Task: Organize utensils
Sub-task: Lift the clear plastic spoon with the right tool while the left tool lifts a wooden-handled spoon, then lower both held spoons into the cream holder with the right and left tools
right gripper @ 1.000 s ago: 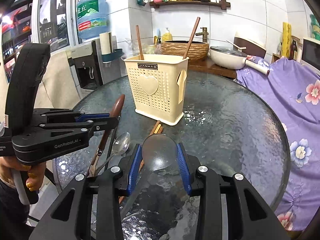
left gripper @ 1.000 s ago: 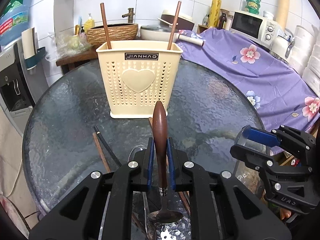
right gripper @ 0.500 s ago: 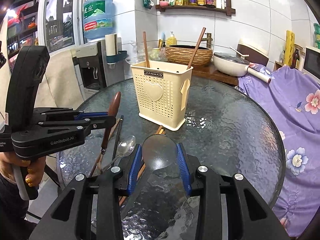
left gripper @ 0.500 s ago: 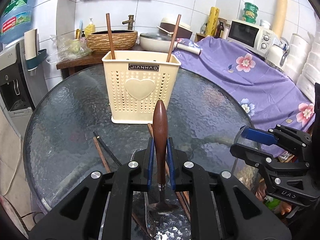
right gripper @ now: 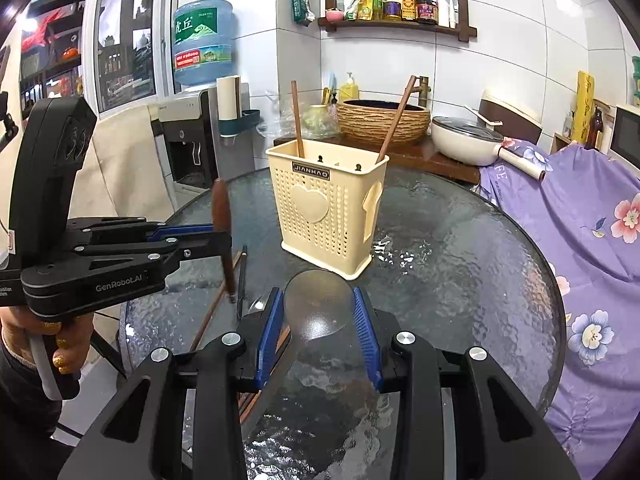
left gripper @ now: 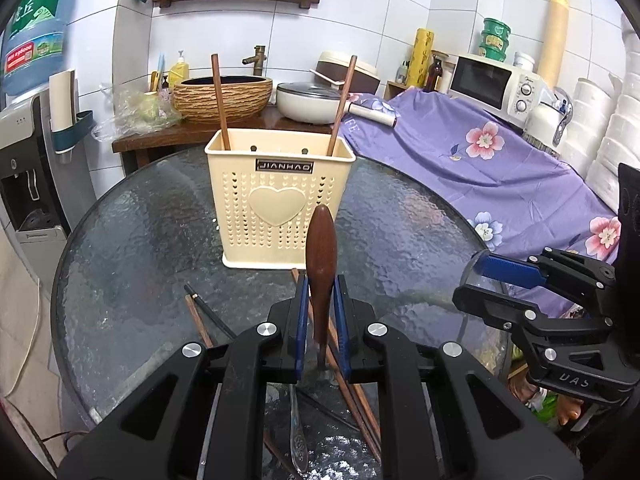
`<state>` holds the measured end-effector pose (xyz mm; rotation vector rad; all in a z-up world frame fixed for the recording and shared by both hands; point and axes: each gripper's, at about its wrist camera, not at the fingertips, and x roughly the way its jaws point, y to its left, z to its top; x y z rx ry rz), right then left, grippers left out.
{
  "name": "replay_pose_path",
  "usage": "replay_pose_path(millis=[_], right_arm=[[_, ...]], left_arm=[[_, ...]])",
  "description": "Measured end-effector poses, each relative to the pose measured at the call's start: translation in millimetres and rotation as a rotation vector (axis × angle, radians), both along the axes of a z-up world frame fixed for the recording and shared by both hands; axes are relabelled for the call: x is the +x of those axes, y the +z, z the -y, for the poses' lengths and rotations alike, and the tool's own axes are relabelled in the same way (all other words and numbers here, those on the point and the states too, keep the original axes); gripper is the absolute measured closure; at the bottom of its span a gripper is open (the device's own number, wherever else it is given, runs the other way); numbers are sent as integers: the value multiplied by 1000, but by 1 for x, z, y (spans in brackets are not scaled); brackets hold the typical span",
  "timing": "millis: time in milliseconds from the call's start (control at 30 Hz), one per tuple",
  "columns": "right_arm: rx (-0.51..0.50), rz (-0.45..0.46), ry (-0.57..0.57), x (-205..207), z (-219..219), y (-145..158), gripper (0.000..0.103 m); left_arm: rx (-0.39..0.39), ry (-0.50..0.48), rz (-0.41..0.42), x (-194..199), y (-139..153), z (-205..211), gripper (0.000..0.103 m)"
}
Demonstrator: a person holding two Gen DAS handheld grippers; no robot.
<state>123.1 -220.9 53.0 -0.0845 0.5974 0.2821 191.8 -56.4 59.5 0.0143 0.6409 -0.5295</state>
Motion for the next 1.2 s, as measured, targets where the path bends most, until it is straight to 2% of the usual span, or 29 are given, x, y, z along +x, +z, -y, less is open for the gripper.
replay_pose_path(millis=[300,633,800,1033,1200], right_arm=[[-20,26,20,17,-3,19,68],[-7,76,43,49,-4,62,68],[-5,156,20,72,-4,103,68],[-74,298,-62,109,-8,144,68],[-131,349,-118,142,-13,144,68]], left_arm=[[-6,-1,49,6,26,2,90],[-12,12,137,22,82,-4,90],[-36,12,169,39,122,-4,90],[-47,108,232,83,169,-4,90],[-55,153,200,118,168,-2,90]])
